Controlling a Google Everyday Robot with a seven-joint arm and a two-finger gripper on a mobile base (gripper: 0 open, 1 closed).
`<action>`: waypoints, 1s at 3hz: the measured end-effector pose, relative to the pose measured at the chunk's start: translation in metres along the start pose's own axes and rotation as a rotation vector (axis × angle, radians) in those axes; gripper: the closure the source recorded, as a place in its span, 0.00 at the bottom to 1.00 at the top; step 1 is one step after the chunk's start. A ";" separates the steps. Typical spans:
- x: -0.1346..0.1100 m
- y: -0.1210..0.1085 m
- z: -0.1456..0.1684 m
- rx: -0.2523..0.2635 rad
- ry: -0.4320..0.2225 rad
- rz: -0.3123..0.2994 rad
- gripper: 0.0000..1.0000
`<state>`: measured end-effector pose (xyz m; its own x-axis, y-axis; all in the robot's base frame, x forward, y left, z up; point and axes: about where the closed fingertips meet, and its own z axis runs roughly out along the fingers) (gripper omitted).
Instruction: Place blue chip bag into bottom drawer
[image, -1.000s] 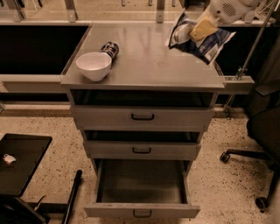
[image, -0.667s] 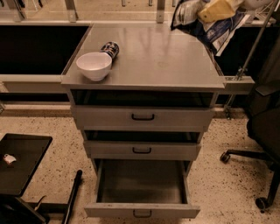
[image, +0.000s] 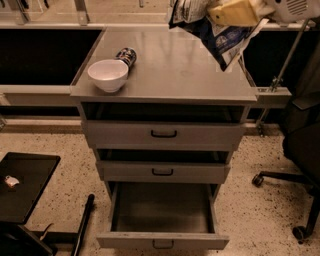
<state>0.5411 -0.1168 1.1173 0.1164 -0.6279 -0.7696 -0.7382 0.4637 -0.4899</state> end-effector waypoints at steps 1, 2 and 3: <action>0.000 0.000 0.000 0.000 0.000 0.000 1.00; 0.012 0.013 -0.002 -0.016 0.001 -0.019 1.00; 0.055 0.056 0.003 -0.083 -0.018 -0.003 1.00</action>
Offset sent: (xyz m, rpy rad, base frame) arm -0.0208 -0.0129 -0.0445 -0.0348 0.0057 0.0459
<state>0.5083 -0.1229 1.0464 0.1305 -0.6175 -0.7757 -0.7900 0.4080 -0.4577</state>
